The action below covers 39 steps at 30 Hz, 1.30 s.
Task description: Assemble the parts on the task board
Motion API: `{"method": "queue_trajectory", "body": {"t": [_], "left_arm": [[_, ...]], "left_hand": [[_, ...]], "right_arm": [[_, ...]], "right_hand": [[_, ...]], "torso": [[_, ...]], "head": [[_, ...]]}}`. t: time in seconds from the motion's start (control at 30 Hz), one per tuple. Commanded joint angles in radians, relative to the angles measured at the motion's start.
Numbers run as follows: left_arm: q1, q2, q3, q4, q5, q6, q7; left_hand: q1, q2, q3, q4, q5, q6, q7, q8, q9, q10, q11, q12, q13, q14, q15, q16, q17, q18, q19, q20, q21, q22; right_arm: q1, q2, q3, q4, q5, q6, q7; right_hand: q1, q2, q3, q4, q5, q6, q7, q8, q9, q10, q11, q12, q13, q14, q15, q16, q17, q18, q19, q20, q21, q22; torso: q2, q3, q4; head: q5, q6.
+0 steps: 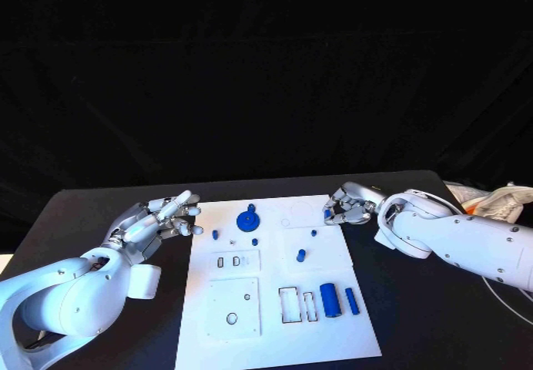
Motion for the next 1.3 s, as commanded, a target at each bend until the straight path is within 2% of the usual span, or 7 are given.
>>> {"method": "queue_trajectory", "body": {"t": [0.03,0.33,0.57,0.73,0.9,1.0,1.3], "left_arm": [[0.001,0.002,0.001,0.001,0.001,0.019,0.004],[0.001,0.001,0.001,-0.001,0.001,0.019,0.004],[0.001,0.001,0.001,-0.005,0.001,0.018,0.003],[0.001,0.003,0.001,-0.008,0.001,0.014,0.0],[0.001,0.007,0.001,-0.009,0.001,0.015,-0.001],[0.001,0.008,0.001,-0.011,0.001,0.016,-0.002],[0.001,0.013,0.001,-0.02,0.001,0.017,-0.002]], "left_hand": [[0.006,0.002,0.001,-0.008,-0.002,-0.006,-0.001,-0.007,0.001,-0.007,-0.001,0.002,0.001,-0.007,-0.002,0.004,0.001,0.009,-0.008,0.002,0.005,0.001],[0.007,0.003,0.001,-0.009,-0.002,-0.006,-0.001,-0.007,0.001,-0.007,0.0,0.003,0.002,-0.008,-0.001,0.004,0.002,0.009,-0.008,0.002,0.005,0.002],[0.008,0.003,0.001,-0.009,-0.001,-0.006,-0.001,-0.007,0.001,-0.008,0.0,0.003,0.002,-0.008,-0.001,0.005,0.002,0.009,-0.009,0.002,0.005,0.002],[0.008,0.004,0.002,-0.009,-0.001,-0.006,-0.001,-0.007,0.001,-0.008,0.0,0.003,0.002,-0.009,-0.001,0.005,0.002,0.009,-0.009,0.002,0.006,0.002],[0.008,0.004,0.002,-0.009,-0.001,-0.006,-0.001,-0.007,0.001,-0.008,0.0,0.003,0.002,-0.009,-0.001,0.005,0.002,0.009,-0.009,0.002,0.006,0.002],[0.008,0.004,0.002,-0.009,-0.001,-0.006,-0.001,-0.007,0.001,-0.008,0.0,0.003,0.002,-0.009,-0.001,0.005,0.002,0.009,-0.009,0.002,0.006,0.002],[0.008,0.004,0.002,-0.009,-0.001,-0.006,-0.001,-0.007,0.001,-0.008,0.0,0.003,0.002,-0.009,-0.001,0.005,0.002,0.009,-0.009,0.002,0.006,0.002]], "right_arm": [[-0.003,0.003,-0.001,-0.001,-0.033,0.011,-0.009],[-0.003,0.007,0.001,0.029,-0.038,-0.064,-0.009],[0.01,0.021,0.006,0.135,-0.07,-0.121,-0.027],[0.017,0.054,0.007,0.172,-0.083,-0.114,-0.038],[0.016,0.109,0.005,0.192,-0.091,-0.088,-0.046],[0.007,0.142,0.003,0.196,-0.109,-0.078,-0.066],[-0.051,0.234,-0.003,0.199,-0.193,-0.062,-0.182]], "right_hand": [[0.01,0.028,0.024,-0.009,-0.022,0.029,-0.012,0.014,0.008,0.106,-0.012,0.003,0.263,0.104,-0.013,0.006,0.263,-0.007,0.106,-0.013,0.006,0.263],[0.012,0.048,0.058,-0.021,-0.017,0.049,-0.023,0.018,0.012,0.106,-0.022,0.003,0.263,0.104,-0.022,0.006,0.263,-0.007,0.106,-0.022,0.006,0.263],[-0.007,0.052,0.075,-0.021,0.005,0.051,-0.024,0.015,0.013,0.106,-0.024,0.003,0.263,0.104,-0.024,0.006,0.263,-0.007,0.106,-0.026,0.006,0.263],[-0.023,0.052,0.08,-0.016,0.011,0.049,-0.024,0.011,0.013,0.106,-0.024,0.003,0.263,0.104,-0.024,0.006,0.263,-0.007,0.106,-0.027,0.006,0.263],[-0.036,0.05,0.082,-0.011,0.012,0.049,-0.024,0.01,0.013,0.106,-0.024,0.003,0.263,0.104,-0.024,0.006,0.263,-0.007,0.106,-0.027,0.006,0.263],[-0.041,0.05,0.083,-0.009,0.012,0.049,-0.024,0.009,0.014,0.106,-0.024,0.003,0.263,0.104,-0.024,0.006,0.263,-0.007,0.106,-0.027,0.006,0.263],[-0.045,0.052,0.086,-0.007,0.011,0.05,-0.025,0.008,0.014,0.106,-0.024,0.003,0.263,0.104,-0.025,0.006,0.263,-0.007,0.106,-0.027,0.006,0.263]], "torso": [[0.0,-0.0003,0.0016],[-0.001,-0.0002,0.0005],[-0.001,-0.0023,0.0002],[-0.003,-0.0037,0.0004],[-0.004,-0.005,0.0021],[-0.006,-0.0062,0.001],[-0.008,-0.0083,0.0025]], "head": [[0.001,0.0],[0.013,0.0],[0.017,-0.001],[0.02,-0.003],[0.032,-0.007],[0.038,-0.01],[0.056,-0.024]]}}
